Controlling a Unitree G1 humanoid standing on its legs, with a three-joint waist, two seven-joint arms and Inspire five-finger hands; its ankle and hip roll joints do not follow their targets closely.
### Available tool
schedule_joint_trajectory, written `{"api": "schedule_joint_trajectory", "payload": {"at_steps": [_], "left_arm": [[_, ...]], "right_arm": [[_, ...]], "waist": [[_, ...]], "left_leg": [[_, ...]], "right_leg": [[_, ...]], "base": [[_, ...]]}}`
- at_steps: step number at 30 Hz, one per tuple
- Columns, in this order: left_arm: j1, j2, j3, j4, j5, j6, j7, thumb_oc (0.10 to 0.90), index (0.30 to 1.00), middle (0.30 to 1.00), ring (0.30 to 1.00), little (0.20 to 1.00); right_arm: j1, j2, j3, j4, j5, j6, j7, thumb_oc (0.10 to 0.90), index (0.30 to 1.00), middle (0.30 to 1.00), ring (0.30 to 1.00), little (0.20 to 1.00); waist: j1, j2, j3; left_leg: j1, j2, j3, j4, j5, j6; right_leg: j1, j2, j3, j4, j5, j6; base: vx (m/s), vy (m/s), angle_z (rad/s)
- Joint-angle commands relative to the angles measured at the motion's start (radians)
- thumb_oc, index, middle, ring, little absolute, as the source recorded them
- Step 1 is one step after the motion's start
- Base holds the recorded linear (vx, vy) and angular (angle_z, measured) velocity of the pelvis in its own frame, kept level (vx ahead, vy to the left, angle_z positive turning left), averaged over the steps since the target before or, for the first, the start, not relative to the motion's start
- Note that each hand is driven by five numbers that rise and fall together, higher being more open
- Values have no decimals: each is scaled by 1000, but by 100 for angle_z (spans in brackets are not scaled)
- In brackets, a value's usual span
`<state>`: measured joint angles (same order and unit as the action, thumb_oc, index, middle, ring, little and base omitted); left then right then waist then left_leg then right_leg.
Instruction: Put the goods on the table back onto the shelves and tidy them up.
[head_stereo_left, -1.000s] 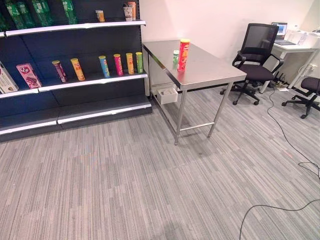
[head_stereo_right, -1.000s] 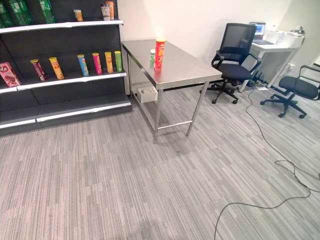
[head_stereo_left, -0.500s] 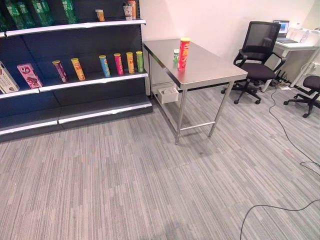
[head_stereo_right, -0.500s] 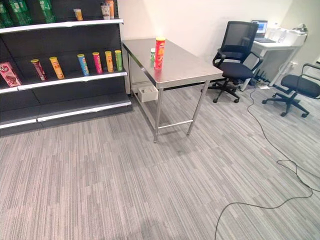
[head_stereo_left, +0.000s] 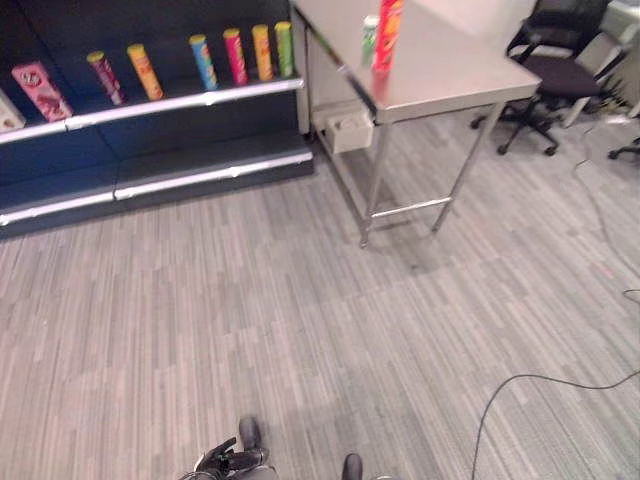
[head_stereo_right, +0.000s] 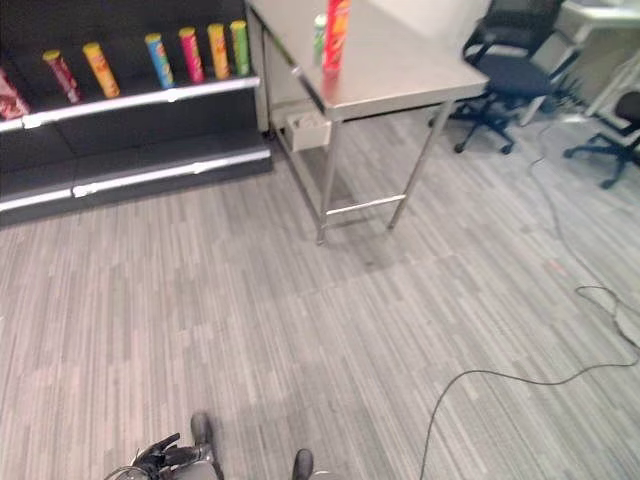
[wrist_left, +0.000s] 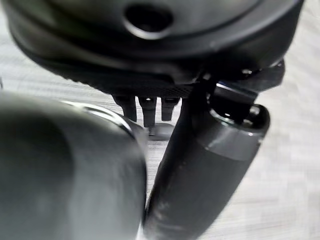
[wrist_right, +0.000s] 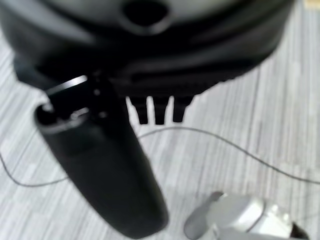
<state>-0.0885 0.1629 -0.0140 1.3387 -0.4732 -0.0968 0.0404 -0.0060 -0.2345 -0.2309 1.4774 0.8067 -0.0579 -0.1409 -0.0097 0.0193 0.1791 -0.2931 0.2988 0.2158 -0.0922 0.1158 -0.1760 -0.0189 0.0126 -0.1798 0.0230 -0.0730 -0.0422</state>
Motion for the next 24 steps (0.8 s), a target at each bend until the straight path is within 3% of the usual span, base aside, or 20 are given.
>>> {"api": "schedule_joint_trajectory", "payload": {"at_steps": [1,4,7,8,10,11,12,13,14,15,16,18,20,21,23,24], "left_arm": [[114,-38,-20,45,-1,-12,22,800,900,900,900,900],[107,-36,3,56,-23,-19,33,800,900,900,900,900],[94,-28,-29,37,14,-26,25,800,900,900,900,900],[94,-28,-29,37,14,-26,25,800,900,900,900,900],[62,-24,-105,18,123,-21,24,800,900,900,900,900],[36,-26,-147,13,177,-16,27,800,900,900,900,900],[4,-5,-195,-1,236,-9,24,800,900,900,900,900],[4,-5,-193,-1,237,-8,24,800,900,900,900,900],[-14,3,-221,-13,273,-7,15,800,900,900,900,900],[-28,9,-223,-14,284,-6,15,800,900,900,900,900],[-58,14,-242,-10,319,-8,13,800,900,900,900,900],[-70,12,-253,-11,334,-5,10,800,900,900,900,900],[-92,7,-268,-4,368,0,1,800,900,900,900,900],[-102,5,-274,-1,385,7,-3,800,900,900,900,900],[-118,-8,-302,1,418,11,-18,800,900,900,900,900],[-118,-9,-304,1,419,11,-19,800,900,900,900,900]], "right_arm": [[-4,-22,-14,25,-19,-18,-15,800,900,900,900,900],[-11,-21,-11,26,-45,2,-4,800,900,900,900,900],[-14,-15,2,12,-64,18,23,800,900,900,900,900],[-14,-15,2,12,-64,18,23,800,900,900,900,900],[-34,-26,2,-14,-81,6,14,800,900,900,900,900],[-50,-34,18,-30,-99,5,10,800,900,900,900,900],[-68,-26,56,-58,-120,-2,8,800,900,900,900,900],[-69,-26,57,-59,-120,-2,8,800,900,900,900,900],[-74,-21,86,-74,-123,-10,14,800,900,900,900,900],[-80,-20,94,-74,-125,-11,12,800,900,900,900,900],[-92,-19,117,-67,-137,-12,9,800,900,900,900,900],[-94,-20,124,-65,-146,-10,7,800,900,900,900,900],[-88,-16,125,-54,-153,-5,7,800,900,900,900,900],[-84,-16,121,-48,-156,2,8,800,900,900,900,900],[-63,-18,101,-37,-153,8,6,800,900,900,900,900],[-61,-19,99,-38,-153,8,6,800,900,900,900,900]], "waist": [[29,-18,-42],[36,9,-86],[20,-2,-119],[23,-2,-121],[8,-7,-120],[-3,2,-107],[-34,27,-64],[-31,26,-64],[-85,47,-26],[-108,44,-10],[-147,34,4],[-161,29,8],[-190,24,10],[-208,16,13],[-240,41,9],[-242,47,11]], "left_leg": [[0,16,47,10,49,30],[-1,-4,50,47,94,23],[23,-80,92,86,63,48],[22,-78,94,85,64,49],[69,-171,151,102,-5,105],[126,-241,164,92,-62,137],[219,-286,192,56,-90,176],[219,-286,195,54,-89,175],[275,-274,200,17,-92,167],[293,-274,203,11,-102,163],[329,-283,218,5,-149,163],[346,-293,216,5,-181,165],[385,-315,204,5,-242,168],[392,-330,207,5,-245,167],[452,-353,178,5,-313,175],[455,-349,172,5,-319,177]], "right_leg": [[105,-128,79,39,-100,137],[166,-182,112,1,-90,162],[159,-258,143,24,-4,193],[156,-257,147,22,0,194],[87,-335,167,134,116,202],[27,-395,144,254,245,185],[-100,-388,137,440,301,177],[-108,-387,143,452,295,176],[-215,-233,176,497,91,142],[-233,-184,187,466,42,147],[-273,-108,184,356,25,168],[-297,-75,185,286,46,186],[-343,-23,178,149,123,217],[-368,-23,159,102,175,218],[-385,-21,90,57,197,233],[-381,-19,85,59,190,235]], "base": [[539,298,-21],[561,374,-39],[484,318,-53],[451,393,-33],[514,559,-31],[660,869,-84],[543,706,-64],[462,537,-74],[253,129,-37],[441,151,-57],[265,25,14],[242,6,83],[307,-32,98],[345,-25,81],[418,-32,29],[369,-54,7]]}}
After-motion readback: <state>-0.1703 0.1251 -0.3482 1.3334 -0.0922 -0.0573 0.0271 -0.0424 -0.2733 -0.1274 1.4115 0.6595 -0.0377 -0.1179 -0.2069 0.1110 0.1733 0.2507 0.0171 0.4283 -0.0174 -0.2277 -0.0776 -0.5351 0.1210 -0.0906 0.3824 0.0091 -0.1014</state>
